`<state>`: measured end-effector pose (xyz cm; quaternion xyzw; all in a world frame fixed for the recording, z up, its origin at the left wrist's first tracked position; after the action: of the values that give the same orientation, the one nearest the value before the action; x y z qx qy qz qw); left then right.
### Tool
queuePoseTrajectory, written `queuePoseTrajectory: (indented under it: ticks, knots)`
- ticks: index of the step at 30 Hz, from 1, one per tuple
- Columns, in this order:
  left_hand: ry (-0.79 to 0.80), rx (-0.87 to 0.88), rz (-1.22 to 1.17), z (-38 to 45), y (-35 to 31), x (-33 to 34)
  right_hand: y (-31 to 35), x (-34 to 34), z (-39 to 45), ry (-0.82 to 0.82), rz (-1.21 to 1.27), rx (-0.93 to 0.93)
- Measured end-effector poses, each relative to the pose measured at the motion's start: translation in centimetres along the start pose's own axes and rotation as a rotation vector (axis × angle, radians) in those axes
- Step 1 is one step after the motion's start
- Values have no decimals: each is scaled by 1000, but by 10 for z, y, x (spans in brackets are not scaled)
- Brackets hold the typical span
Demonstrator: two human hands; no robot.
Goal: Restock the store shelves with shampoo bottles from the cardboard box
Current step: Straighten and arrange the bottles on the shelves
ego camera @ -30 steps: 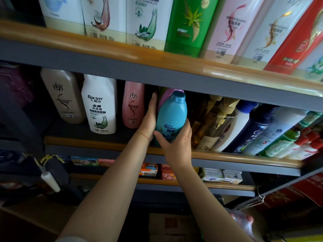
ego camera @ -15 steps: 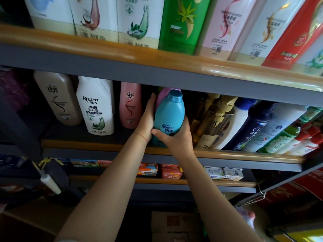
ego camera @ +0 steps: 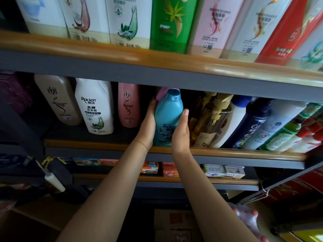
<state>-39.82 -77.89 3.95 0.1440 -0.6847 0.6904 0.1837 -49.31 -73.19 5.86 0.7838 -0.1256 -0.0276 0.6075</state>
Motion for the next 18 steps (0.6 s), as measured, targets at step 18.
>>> queuePoseTrajectory:
  ticks: [18]
  knots:
    - [71, -59, -80, 0, 14, 27, 0, -26, -40, -117, -339, -164]
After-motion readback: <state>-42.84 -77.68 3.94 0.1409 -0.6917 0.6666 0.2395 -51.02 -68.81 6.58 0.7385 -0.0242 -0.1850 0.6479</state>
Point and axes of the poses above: each hand's wrist, its own z-axis towards the middle knuckle, its own x-axis out of the palm, y = z × x, the point moved 10 cm from there along z, towards the middle knuckle, and after that the axes turned 12 degrees about x, right-handed, at the moved point
